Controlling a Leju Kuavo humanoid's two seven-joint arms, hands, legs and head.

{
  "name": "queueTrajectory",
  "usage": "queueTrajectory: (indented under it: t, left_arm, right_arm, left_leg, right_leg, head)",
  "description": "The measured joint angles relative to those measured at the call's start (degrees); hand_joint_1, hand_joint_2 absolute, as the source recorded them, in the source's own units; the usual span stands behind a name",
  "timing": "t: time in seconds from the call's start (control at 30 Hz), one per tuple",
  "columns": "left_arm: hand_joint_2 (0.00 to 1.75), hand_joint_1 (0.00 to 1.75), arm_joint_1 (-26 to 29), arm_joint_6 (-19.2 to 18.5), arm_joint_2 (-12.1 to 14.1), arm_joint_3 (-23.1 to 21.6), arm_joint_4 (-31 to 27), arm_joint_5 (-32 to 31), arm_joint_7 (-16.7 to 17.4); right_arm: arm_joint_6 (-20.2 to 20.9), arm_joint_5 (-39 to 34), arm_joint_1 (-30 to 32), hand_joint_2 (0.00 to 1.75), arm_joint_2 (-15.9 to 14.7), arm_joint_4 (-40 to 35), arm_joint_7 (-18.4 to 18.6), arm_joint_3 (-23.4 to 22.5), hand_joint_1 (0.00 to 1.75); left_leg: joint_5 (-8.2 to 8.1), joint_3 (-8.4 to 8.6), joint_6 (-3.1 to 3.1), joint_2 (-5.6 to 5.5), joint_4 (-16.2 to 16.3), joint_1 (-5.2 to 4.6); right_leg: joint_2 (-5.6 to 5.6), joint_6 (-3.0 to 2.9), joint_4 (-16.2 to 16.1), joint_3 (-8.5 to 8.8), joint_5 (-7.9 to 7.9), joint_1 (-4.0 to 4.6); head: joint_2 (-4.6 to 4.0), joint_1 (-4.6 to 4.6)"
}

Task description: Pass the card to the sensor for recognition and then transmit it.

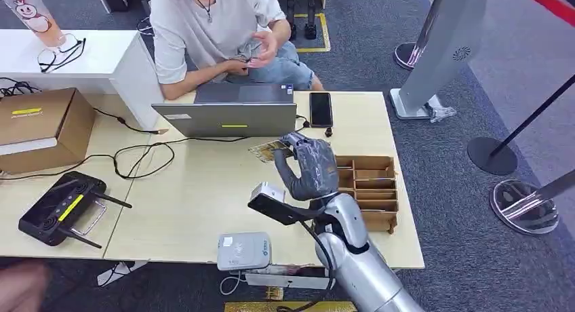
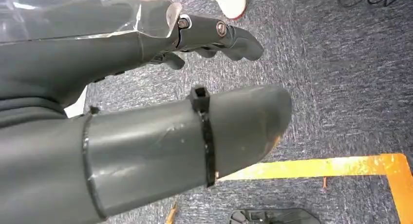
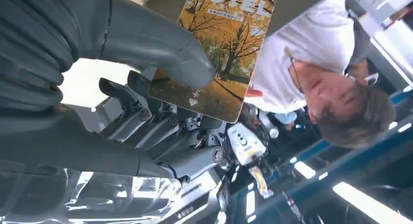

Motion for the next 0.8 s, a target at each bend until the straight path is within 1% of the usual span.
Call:
queueTrajectory:
  t: [0.1,0.2,0.4,0.53,0.8]
  left_arm:
    - [0.0,0.0,0.0,0.0,0.0,0.0,0.0,-0.2,0.0]
    - [0.0,0.0,0.0,0.0,-0.1,0.0,0.0,-0.7,0.0]
    - [0.0,0.0,0.0,0.0,-0.1,-0.1,0.0,-1.2,0.0]
    - [0.0,0.0,0.0,0.0,-0.1,-0.1,0.0,-1.6,0.2]
    - [0.0,0.0,0.0,-0.1,-0.1,-0.5,0.0,-1.9,0.4]
  right_arm:
    - [-1.8,1.7,0.0,1.75,0.1,0.0,-0.2,-0.6,1.75]
    - [-5.0,4.5,-0.3,1.75,0.3,0.1,-0.4,-0.9,1.75]
    - [-9.6,7.4,-1.8,1.75,1.1,1.4,-1.2,-1.8,1.75]
    - [-11.2,8.3,-3.2,1.75,1.6,3.2,-1.3,-2.3,1.75]
    - [-12.1,9.2,-6.9,1.75,3.1,8.0,-0.8,-3.4,1.75]
  left_leg:
    - [0.0,-0.01,0.0,-0.01,0.0,0.0]
    - [0.0,-0.01,0.0,0.0,0.0,0.0]
    - [0.0,0.0,0.0,0.0,0.0,0.0]
    - [0.01,0.0,0.0,0.0,0.0,0.0]
    - [0.01,0.0,0.0,0.0,0.0,0.0]
  right_leg:
    - [0.0,0.0,0.0,0.0,0.0,0.0]
    - [0.0,0.0,0.0,0.0,0.0,0.0]
    - [0.0,0.0,0.0,0.01,0.0,0.0]
    - [0.0,0.0,0.0,0.01,0.01,0.0]
    - [0.0,0.0,0.0,0.01,0.01,0.0]
  head:
    - [0.0,0.0]
    - [0.0,0.0]
    - [0.0,-0.02]
    - [0.0,0.0]
    - [0.0,0.0]
